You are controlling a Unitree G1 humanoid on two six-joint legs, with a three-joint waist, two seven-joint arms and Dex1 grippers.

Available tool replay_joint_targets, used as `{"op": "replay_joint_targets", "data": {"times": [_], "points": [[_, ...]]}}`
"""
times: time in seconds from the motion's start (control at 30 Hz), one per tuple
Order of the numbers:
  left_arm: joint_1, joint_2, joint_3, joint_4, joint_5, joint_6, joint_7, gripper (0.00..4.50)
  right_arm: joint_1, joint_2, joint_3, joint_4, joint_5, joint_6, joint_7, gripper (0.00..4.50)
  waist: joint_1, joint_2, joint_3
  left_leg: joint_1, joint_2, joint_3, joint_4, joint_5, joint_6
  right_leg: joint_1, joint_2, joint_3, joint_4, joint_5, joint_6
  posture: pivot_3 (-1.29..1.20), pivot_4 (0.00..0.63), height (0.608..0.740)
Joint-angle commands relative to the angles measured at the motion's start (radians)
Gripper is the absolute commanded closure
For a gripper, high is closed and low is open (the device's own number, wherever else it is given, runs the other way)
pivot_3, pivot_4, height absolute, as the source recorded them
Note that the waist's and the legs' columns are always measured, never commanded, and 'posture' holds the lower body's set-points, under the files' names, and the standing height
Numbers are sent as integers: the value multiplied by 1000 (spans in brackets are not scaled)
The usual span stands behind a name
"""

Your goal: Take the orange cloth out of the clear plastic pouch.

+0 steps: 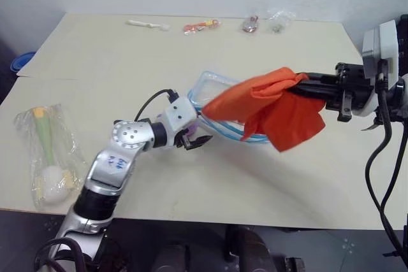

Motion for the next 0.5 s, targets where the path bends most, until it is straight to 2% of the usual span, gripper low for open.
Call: {"op": "replay_joint_targets", "data": {"times": [0.03, 0.1, 0.17, 0.3, 0.43, 0.5], "points": [[16, 72, 58, -77, -41, 31, -16, 671, -40, -3, -56, -4, 62, 18, 23, 4500, 0, 0, 0, 0, 0, 0, 0, 0, 0, 0, 0, 0, 0, 0, 0, 0, 150, 740], [25, 101, 62, -72, -50, 27, -15, 671, -69, -3, -67, 1, 100, 47, 23, 4500, 0, 0, 0, 0, 0, 0, 0, 0, 0, 0, 0, 0, 0, 0, 0, 0, 150, 740], [11, 99, 92, -81, -113, 58, -26, 671, -101, -13, -60, 47, 57, 15, 11, 4500, 0, 0, 0, 0, 0, 0, 0, 0, 0, 0, 0, 0, 0, 0, 0, 0, 150, 740], [-47, 98, 186, -108, -322, 200, -80, 671, -99, -73, -15, 199, -157, -197, 41, 4500, 6, 0, 0, -1, -1, -2, 0, 0, 0, 0, 0, 0, -1, 0, 0, 0, 150, 740], [-114, 148, 274, -93, -546, 351, -156, 671, -63, -126, 0, 369, -340, -459, 59, 4500, -1, 0, 0, -2, -1, -2, 0, 0, 0, 0, 0, 0, -2, 0, 0, 0, 150, 740], [-138, 169, 296, -81, -606, 365, -170, 671, -31, -147, -11, 452, -417, -604, 46, 4500, -2, 0, 0, -1, -1, -1, -2, 0, 0, 0, 0, -1, -2, 0, 0, 0, 150, 740]]}}
